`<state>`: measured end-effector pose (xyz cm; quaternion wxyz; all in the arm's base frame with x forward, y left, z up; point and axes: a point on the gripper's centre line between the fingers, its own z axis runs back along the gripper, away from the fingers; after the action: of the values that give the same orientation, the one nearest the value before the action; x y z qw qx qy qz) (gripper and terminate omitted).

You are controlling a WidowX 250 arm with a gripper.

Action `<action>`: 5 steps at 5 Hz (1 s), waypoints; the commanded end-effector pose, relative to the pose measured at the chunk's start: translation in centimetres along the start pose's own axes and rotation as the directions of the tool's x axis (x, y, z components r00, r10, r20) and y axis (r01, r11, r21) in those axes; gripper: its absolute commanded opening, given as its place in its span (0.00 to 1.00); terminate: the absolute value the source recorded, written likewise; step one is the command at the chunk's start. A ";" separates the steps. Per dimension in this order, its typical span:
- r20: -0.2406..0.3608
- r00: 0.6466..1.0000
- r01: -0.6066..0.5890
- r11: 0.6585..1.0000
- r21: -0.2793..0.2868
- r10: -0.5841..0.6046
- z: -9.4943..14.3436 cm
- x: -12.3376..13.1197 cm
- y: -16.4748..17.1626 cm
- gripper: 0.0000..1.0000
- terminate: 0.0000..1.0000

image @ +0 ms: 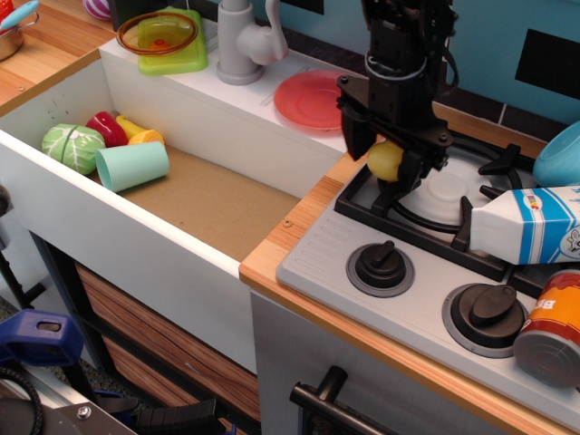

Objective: Put potato on plate

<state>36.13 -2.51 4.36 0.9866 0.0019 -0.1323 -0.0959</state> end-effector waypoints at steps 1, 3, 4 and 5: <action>0.014 1.000 -0.023 1.000 0.011 0.023 1.4 0.9 0.8 0.00 0.00; 0.010 1.000 -0.018 0.990 0.142 0.017 4.5 3.2 6.4 0.00 0.00; 0.029 0.999 0.030 0.987 0.160 -0.035 3.7 4.4 9.4 0.00 0.00; 0.048 0.997 0.048 0.983 0.177 -0.057 2.4 4.9 12.0 0.00 0.00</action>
<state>41.79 8.56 5.32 0.9805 0.0730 -0.1387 -0.1183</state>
